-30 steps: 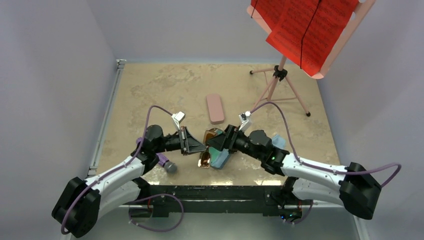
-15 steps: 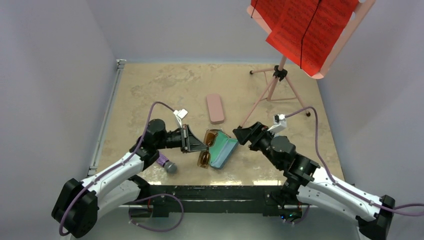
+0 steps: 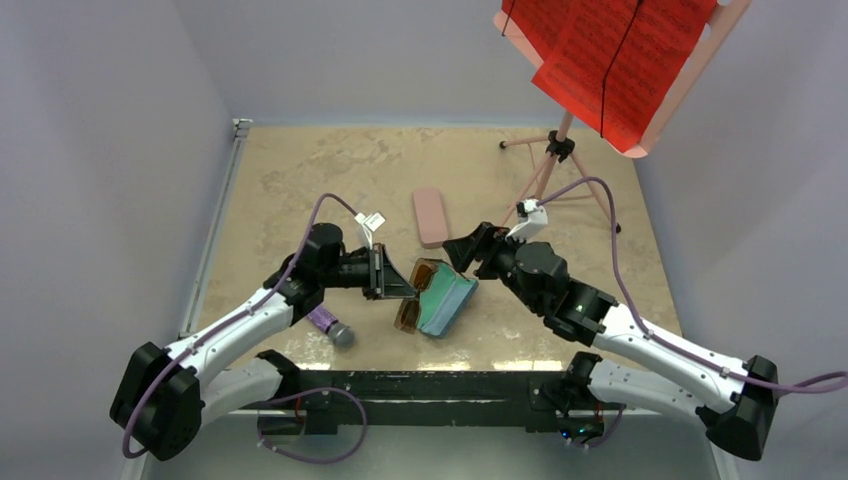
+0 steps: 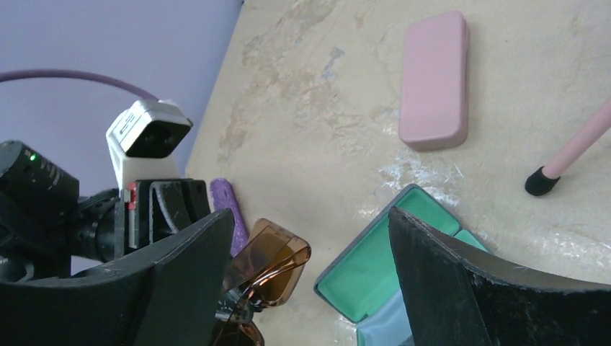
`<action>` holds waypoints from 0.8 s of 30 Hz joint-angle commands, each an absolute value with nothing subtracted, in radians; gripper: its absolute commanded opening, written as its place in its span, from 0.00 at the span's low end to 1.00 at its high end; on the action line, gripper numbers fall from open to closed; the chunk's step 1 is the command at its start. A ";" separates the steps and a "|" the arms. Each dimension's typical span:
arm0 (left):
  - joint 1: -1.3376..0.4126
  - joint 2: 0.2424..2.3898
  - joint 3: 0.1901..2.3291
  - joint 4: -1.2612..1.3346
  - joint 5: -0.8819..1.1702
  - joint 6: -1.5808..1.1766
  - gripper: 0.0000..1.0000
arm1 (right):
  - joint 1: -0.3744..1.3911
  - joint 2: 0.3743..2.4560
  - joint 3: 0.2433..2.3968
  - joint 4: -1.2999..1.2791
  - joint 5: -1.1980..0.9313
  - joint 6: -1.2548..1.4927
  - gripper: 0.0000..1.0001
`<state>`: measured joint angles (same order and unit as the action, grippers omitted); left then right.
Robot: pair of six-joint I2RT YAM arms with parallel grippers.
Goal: Organize the sunglasses
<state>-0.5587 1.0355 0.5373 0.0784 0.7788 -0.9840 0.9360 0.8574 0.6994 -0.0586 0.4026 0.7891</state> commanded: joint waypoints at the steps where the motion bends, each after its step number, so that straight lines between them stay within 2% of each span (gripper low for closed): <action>1: -0.562 1.055 0.597 0.075 0.772 -0.966 0.00 | 0.937 0.870 0.695 0.036 0.309 0.756 0.83; 7: -0.563 1.105 0.580 0.240 0.810 -1.107 0.00 | 0.953 0.915 0.605 0.201 0.145 0.774 0.82; 12: -0.562 1.140 0.528 0.545 0.906 -1.285 0.00 | 0.977 0.990 0.563 0.264 0.124 0.823 0.82; 17: -0.562 1.151 0.514 0.698 0.933 -1.383 0.00 | 1.026 1.074 0.538 0.374 0.115 0.864 0.82; 21: -0.561 1.150 0.504 0.751 0.955 -1.416 0.00 | 1.052 1.067 0.553 0.394 0.113 0.836 0.82; 24: -0.561 1.143 0.513 0.670 0.957 -1.356 0.00 | 1.052 1.003 0.564 0.345 0.130 0.816 0.82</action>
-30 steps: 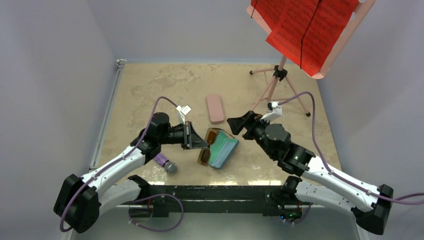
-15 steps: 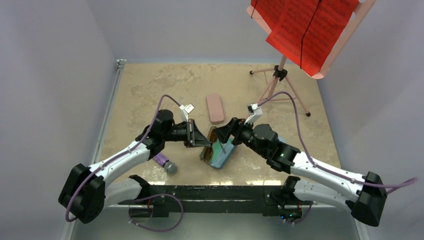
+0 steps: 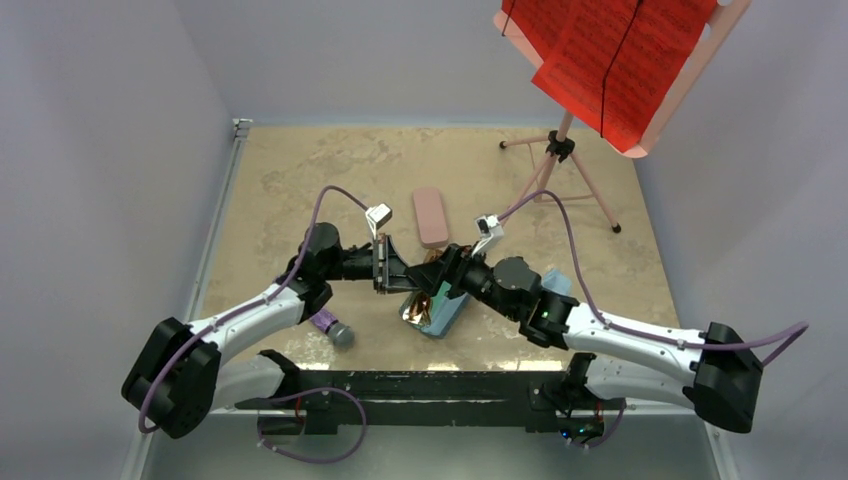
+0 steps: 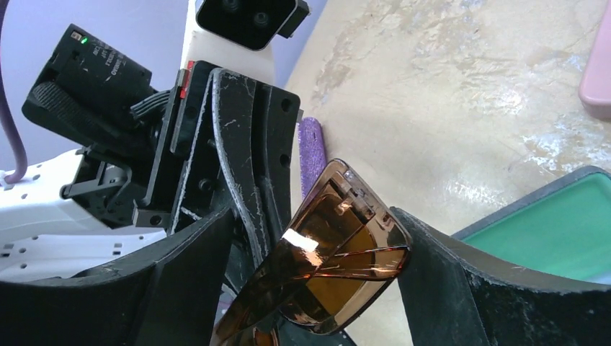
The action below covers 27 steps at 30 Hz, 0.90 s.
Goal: Organize the sunglasses
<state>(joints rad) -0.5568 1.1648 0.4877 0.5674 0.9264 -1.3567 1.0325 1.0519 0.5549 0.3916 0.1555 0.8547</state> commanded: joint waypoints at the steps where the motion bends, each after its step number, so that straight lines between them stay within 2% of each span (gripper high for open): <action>1: -0.561 1.137 0.528 0.583 0.946 -1.304 0.00 | 1.052 0.974 0.565 0.311 0.147 0.816 0.82; 4: -0.562 1.102 0.607 0.158 0.820 -1.075 0.00 | 1.052 0.853 0.560 0.187 0.224 0.845 0.82; 7: -0.563 1.042 0.675 -0.124 0.646 -0.880 0.00 | 1.052 0.740 0.525 0.043 0.318 0.924 0.82; 11: -0.570 1.017 0.741 -0.283 0.541 -0.707 0.00 | 1.052 0.585 0.448 -0.154 0.481 1.063 0.83; 15: -0.606 1.066 0.788 -0.370 0.419 -0.619 0.00 | 1.038 0.542 0.410 -0.374 0.543 1.256 0.87; 19: -0.669 1.120 0.808 -0.379 0.331 -0.578 0.00 | 0.973 0.631 0.367 -0.270 0.377 1.264 0.87; 23: -0.735 1.183 0.833 -0.378 0.263 -0.585 0.00 | 0.851 0.744 0.313 -0.060 0.196 1.249 0.78; 27: -0.788 1.249 0.864 -0.394 0.181 -0.587 0.00 | 0.802 0.837 0.266 0.135 0.174 1.226 0.72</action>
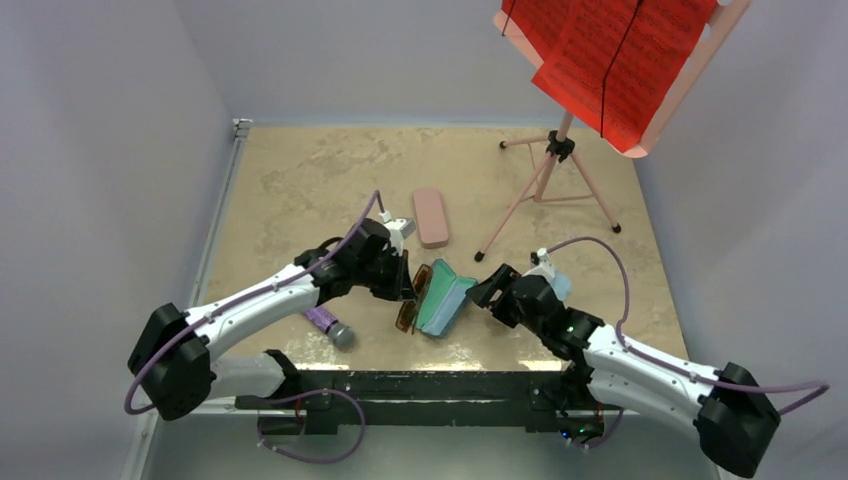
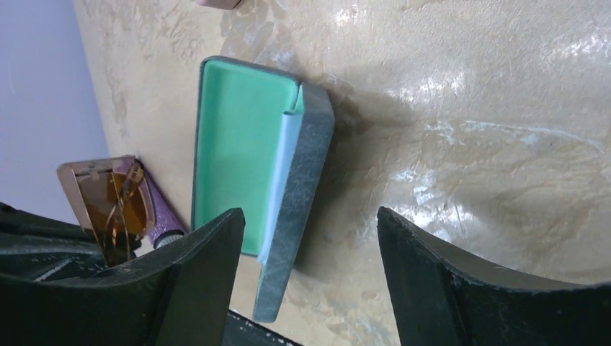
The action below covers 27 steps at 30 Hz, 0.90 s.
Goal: Organize the sunglasses
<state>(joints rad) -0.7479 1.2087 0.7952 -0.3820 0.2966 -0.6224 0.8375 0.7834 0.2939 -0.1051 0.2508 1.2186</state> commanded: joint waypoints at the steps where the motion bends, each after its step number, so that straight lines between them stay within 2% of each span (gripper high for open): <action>1: -0.796 1.259 0.872 -0.399 0.166 -0.584 0.00 | 0.795 0.860 0.268 0.153 0.175 1.223 0.69; 6: -0.850 1.326 0.916 -0.393 0.124 -0.576 0.00 | 0.780 0.954 0.286 0.218 0.167 1.207 0.60; 12: -0.931 1.466 1.022 -0.457 -0.064 -0.539 0.00 | 0.752 1.043 0.288 0.234 0.162 1.208 0.45; 18: -0.996 1.598 1.140 -0.514 -0.175 -0.486 0.00 | 0.737 1.054 0.230 0.304 0.148 1.207 0.44; 27: -1.054 1.746 1.247 -0.588 -0.247 -0.493 0.00 | 0.716 1.108 0.179 0.421 0.121 1.189 0.29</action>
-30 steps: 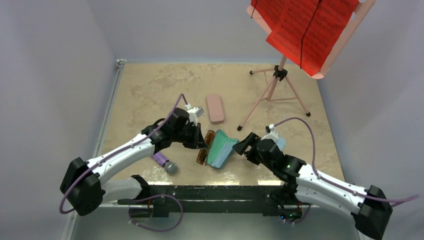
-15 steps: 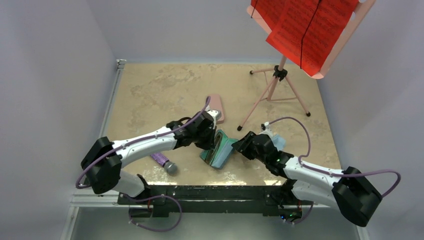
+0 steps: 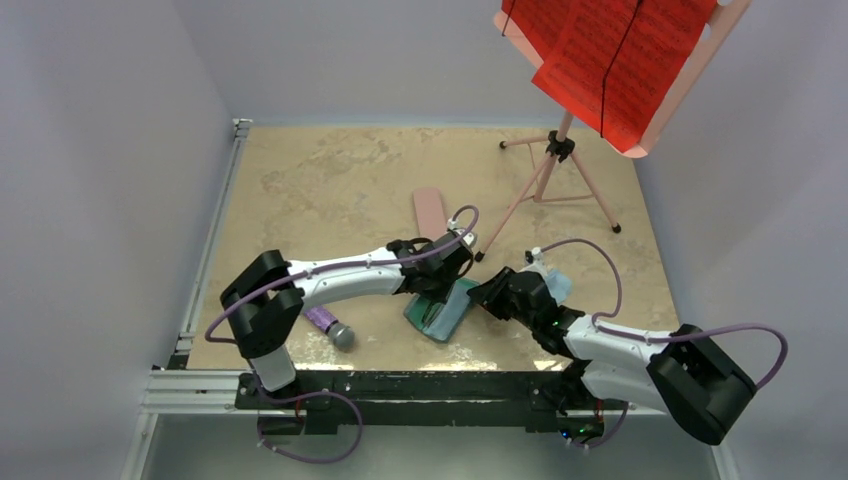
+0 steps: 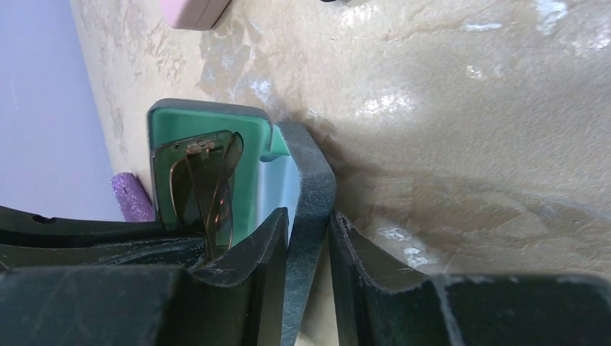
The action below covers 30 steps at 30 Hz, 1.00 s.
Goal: Organize the sunglasses
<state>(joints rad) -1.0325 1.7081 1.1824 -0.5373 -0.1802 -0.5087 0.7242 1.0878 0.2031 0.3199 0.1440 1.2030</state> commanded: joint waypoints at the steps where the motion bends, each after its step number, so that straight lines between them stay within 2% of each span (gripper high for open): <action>1: -1.061 1.755 1.253 -0.593 -0.251 -0.492 0.00 | 0.716 1.114 0.176 0.431 0.115 1.189 0.28; 13: -1.155 1.882 1.394 -0.775 -0.418 -0.606 0.00 | 0.716 1.106 0.163 0.451 0.094 1.190 0.26; 30: -1.193 1.940 1.490 -0.866 -0.428 -0.719 0.00 | 0.716 1.123 0.151 0.494 0.069 1.225 0.24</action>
<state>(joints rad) -1.1835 1.9106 1.4178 -0.8288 -0.4084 -0.6659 0.7166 1.1149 0.1570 0.4328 0.0944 1.2140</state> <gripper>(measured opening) 0.041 0.253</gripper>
